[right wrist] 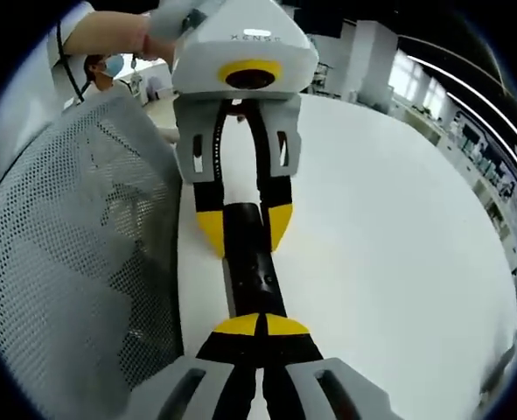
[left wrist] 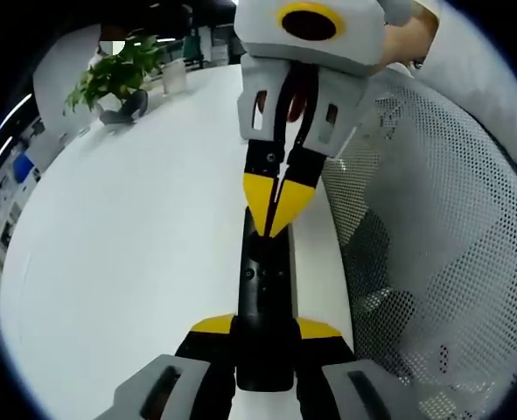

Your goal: Press the specified remote control buttons in sequence, fully releasing each button before pressing the next.

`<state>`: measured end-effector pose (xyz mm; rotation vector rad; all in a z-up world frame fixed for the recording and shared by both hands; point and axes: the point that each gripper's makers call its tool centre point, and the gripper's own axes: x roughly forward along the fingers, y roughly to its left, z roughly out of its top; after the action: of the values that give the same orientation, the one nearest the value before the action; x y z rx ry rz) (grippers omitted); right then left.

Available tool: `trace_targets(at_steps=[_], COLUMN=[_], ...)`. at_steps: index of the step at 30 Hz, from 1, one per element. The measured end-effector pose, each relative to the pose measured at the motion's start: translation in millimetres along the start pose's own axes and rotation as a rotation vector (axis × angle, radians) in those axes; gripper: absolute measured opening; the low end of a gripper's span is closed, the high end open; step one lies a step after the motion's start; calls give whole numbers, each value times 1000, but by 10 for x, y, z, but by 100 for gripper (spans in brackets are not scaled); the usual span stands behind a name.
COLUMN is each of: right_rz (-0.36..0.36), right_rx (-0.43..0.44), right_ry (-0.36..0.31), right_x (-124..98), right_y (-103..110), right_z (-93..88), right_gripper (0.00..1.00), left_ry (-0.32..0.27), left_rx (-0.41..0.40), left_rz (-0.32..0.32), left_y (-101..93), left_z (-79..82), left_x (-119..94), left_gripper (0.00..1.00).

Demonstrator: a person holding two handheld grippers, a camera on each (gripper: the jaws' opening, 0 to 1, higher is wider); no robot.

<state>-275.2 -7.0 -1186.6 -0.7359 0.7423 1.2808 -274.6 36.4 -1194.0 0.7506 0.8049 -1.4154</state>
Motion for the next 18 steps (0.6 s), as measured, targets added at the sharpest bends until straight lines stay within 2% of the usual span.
trace_targets(at_steps=[3,4,6,9,10,11,12,13,15,17,18], right_rz=[21,40,65,87,94,111,120,122,155,163,167], right_rx=[-44,-79,-98,-79,-108,-171,-173,-137,-3,74,73], right_ry=[12,26,57,97,115,128,130,126,95,71,60], right_x=[42,49,62,85,85,85,82,83,74,60,57], right_y=[2,6,2,-12,-9,-4,7,-6,-5,-12,-14], right_z=[33,40,44,48,42,39,37,45,51,61,63], right_gripper=[0,0,0,0,0,0,0,0,0,0,0], left_ry=[-4,-8,-19,-32,-33,-34,-37,-40,-47,-52,-52], left_rx=[-3,-4,-7,-13,-14,-14,-12,-14,-17,-22,-26], left_rz=[0,0,1,3,4,4,3,3,6,8,9], left_y=[2,3,4,3,3,3,3,3,0,-1,-1], left_z=[-3,-5,-9,-6,-4,-4,-3,-4,-4,-4,-4], left_x=[-2,-2,-6,-7,-6,-6,-5,-5,-5,-6,-5], left_gripper=[22,22,22,22,22,22,22,22,22,22,22])
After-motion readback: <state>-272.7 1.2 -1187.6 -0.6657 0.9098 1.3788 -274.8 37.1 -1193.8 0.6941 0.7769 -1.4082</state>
